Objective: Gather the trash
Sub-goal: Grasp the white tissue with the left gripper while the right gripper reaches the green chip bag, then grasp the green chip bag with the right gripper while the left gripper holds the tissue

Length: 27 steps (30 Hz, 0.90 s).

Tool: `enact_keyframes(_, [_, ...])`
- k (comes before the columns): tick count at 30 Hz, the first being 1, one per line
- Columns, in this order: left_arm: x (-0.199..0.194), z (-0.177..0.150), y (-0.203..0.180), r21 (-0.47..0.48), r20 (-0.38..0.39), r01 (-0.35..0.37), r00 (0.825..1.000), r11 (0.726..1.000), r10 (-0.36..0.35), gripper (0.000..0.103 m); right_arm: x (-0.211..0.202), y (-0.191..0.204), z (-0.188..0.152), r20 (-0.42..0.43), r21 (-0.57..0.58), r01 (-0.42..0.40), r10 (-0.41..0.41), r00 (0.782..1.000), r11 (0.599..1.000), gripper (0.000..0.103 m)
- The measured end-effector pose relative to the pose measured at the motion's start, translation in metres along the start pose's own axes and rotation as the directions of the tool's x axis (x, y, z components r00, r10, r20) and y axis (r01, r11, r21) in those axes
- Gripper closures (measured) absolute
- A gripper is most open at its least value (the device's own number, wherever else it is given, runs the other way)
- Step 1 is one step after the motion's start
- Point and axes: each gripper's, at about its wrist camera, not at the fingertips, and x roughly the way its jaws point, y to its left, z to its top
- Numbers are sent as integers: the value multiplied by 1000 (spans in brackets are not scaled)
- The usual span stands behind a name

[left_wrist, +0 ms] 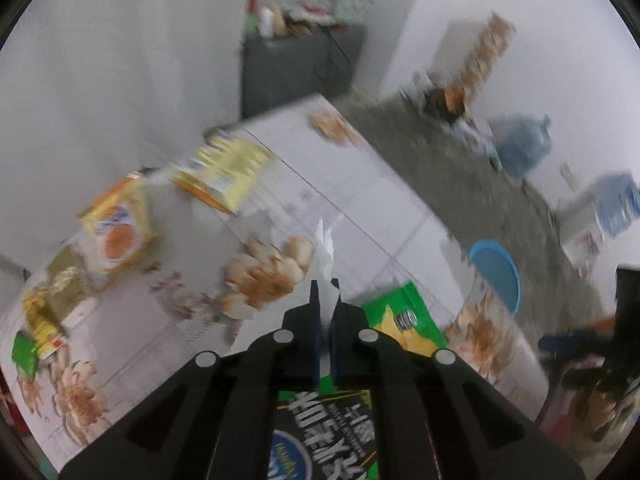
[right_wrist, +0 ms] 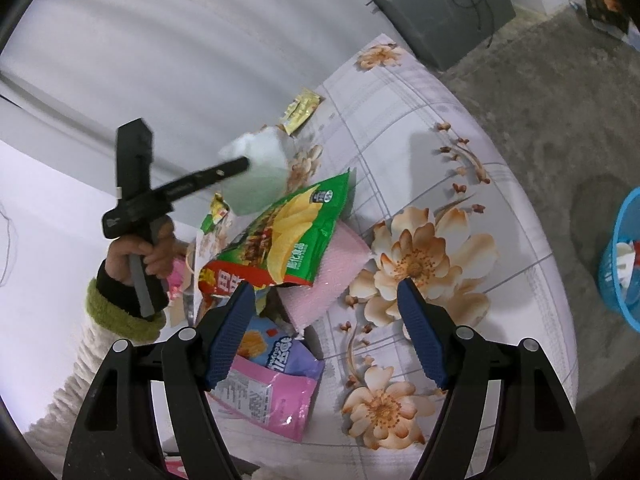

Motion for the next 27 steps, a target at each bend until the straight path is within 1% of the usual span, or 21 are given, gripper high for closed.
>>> enact_keyframes(3, [-26,-5,8,-41,76,-38,996,998,41,100,0,2,-1,-9,-2,-25,25,1000,1000,33])
enact_keyframes(6, [-54,-11,11,-78,154,-52,986,996,64,100,1,9,-1,-16,-14,-42,42,999,999,33])
enact_keyframes(9, [-82,-24,11,-111,228,-77,968,991,101,100,2,16,-1,-25,-22,-72,72,997,997,33])
enact_keyframes(11, [-101,-35,10,-140,275,-67,956,988,104,100,4,19,-2,-35,-11,-110,109,993,994,33])
enact_keyframes(13, [-111,-43,9,-166,304,-56,947,985,105,100,8,19,-3,-50,18,-160,161,986,987,32])
enact_keyframes(14, [-119,-50,7,-178,324,-44,940,983,101,100,11,20,-5,-62,40,-197,199,978,980,32])
enact_keyframes(16, [-126,-58,6,-182,346,-45,932,982,107,100,21,19,-7,-80,95,-263,271,959,960,32])
enact_keyframes(17, [-129,-63,4,-180,357,-52,927,982,114,100,28,19,-10,-93,143,-305,319,943,942,32])
enact_keyframes(19, [-134,-73,-1,-171,373,-60,920,984,121,100,40,19,-14,-112,203,-346,373,921,916,32])
enact_keyframes(20, [-135,-77,-2,-172,377,-59,918,983,121,100,50,20,-17,-124,250,-365,403,907,897,32])
enact_keyframes(22, [-136,-82,-1,-174,379,-50,918,983,114,100,65,21,-20,-137,312,-378,435,890,872,32])
enact_keyframes(25, [-136,-88,0,-188,386,-33,917,982,105,100,86,18,-23,-139,405,-372,458,878,835,32])
enact_keyframes(27, [-136,-91,1,-194,388,-19,917,981,95,100,93,12,-22,-132,455,-352,453,882,818,34])
